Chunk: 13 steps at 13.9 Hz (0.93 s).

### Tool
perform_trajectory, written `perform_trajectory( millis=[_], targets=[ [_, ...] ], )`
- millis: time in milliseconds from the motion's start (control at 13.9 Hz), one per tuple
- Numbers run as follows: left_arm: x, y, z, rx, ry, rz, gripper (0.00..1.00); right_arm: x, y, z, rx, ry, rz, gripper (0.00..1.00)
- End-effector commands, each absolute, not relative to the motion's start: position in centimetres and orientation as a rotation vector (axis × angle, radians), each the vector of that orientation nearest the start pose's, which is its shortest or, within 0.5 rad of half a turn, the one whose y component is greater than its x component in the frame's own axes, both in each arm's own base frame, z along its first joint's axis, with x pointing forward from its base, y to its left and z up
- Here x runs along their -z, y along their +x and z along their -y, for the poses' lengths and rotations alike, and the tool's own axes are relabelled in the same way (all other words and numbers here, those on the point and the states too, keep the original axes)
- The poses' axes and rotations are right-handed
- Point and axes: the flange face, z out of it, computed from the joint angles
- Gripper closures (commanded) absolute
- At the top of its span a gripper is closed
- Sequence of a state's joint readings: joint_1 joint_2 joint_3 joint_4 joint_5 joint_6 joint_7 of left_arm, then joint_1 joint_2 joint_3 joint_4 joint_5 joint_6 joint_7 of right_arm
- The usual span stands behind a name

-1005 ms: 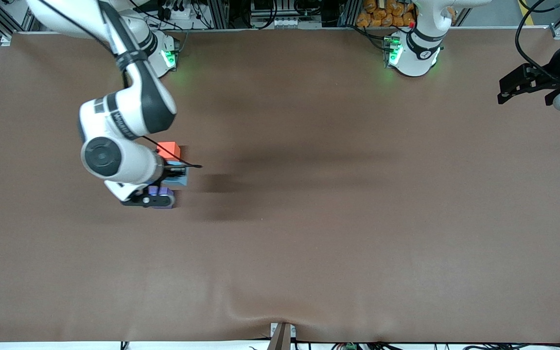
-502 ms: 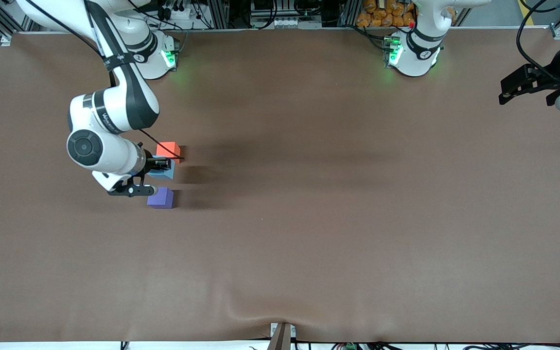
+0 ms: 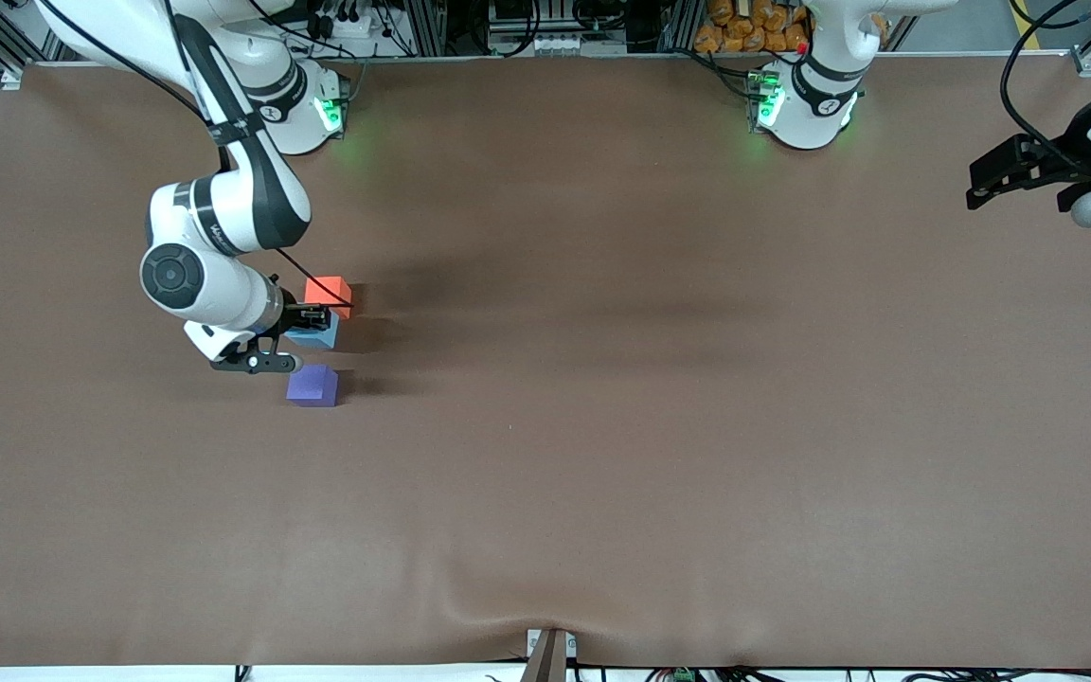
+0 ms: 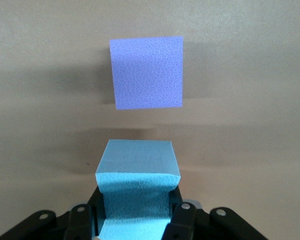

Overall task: Place blue block between orange and purple blocks
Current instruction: 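Lower the blue cube between the red and purple cubes with the right gripper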

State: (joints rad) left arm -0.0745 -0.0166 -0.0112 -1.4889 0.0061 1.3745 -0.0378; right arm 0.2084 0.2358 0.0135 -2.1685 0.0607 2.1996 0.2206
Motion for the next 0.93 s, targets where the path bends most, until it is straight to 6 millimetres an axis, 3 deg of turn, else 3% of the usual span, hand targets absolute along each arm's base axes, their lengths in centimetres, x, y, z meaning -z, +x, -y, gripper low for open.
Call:
perform_trajectory(
  millis=[0, 144, 861],
  targets=[
    [-65.0, 53.0, 4.3, -0.140, -3.140, -0.091, 0.00, -27.3, 51.9, -11.7, -0.299, -3.122, -0.032, 1.00],
    [-63.8, 53.2, 4.9, -0.136, -3.139, -0.105, 0.00, -26.5, 52.0, -11.7, -0.292, -3.122, -0.031, 1.00],
    [-64.8, 53.8, 4.8, -0.080, -3.145, -0.105, 0.00, -22.9, 52.7, -10.2, -0.270, -3.121, 0.015, 1.00]
  ],
)
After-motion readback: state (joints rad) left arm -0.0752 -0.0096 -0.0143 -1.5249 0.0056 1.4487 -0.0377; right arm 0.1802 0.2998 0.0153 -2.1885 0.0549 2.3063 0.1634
